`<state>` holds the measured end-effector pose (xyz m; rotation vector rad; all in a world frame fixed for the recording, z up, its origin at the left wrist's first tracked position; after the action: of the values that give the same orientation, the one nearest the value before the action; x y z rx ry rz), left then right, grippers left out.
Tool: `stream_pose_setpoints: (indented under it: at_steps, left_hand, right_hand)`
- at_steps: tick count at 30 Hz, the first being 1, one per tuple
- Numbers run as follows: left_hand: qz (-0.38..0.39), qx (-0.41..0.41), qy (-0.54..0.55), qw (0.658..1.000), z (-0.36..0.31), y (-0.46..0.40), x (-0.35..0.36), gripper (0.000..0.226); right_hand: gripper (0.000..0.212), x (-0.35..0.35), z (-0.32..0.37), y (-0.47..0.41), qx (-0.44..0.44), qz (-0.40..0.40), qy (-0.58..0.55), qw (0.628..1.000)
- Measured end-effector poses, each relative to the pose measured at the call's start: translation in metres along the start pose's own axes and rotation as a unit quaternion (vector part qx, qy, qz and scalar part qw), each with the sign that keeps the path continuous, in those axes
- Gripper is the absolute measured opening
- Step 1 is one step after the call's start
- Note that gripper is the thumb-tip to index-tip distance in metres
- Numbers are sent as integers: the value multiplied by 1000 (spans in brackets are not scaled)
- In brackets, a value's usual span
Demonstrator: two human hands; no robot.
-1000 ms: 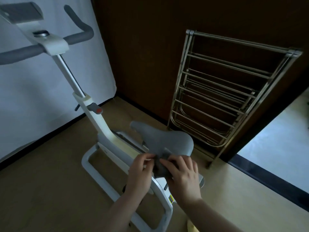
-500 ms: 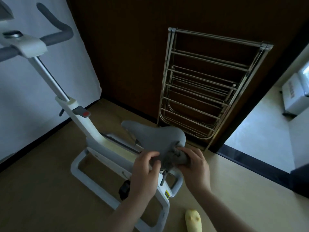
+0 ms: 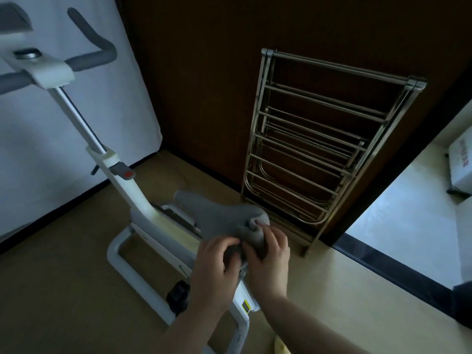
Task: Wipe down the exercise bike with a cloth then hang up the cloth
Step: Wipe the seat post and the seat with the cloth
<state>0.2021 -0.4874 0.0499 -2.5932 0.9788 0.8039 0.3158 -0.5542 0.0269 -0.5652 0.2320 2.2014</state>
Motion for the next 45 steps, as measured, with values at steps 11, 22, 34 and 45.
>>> stream_pose_setpoints:
  at_steps: [11,22,34,45]
  left_hand:
    - [-62,-48,-90,993,-19,-31,29,27]
    - [-220,-103,-112,964,-17,-30,58,32]
    - [-177,-80,-64,979,-12,-26,39,29]
    - [-165,-63,-46,983,-5,-25,40,24]
  right_hand:
    - [15,-17,-23,-56,55,109,-83,989]
    - [39,-8,5,-126,-164,411,161,882]
    - [36,21,8,-158,-94,462,214,856]
    - [20,5,-6,-142,-108,417,141,891]
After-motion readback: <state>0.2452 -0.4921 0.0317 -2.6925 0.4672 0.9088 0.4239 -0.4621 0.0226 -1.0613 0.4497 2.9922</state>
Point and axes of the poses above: each hand's wrist, its own y-axis away from the middle knuckle, its own x-axis out of the palm, z = x × y, the point moved 4 cm from there along -y, towards the middle knuckle, and after that the axes turned 9 degrees about z, right-handed, at the moved point
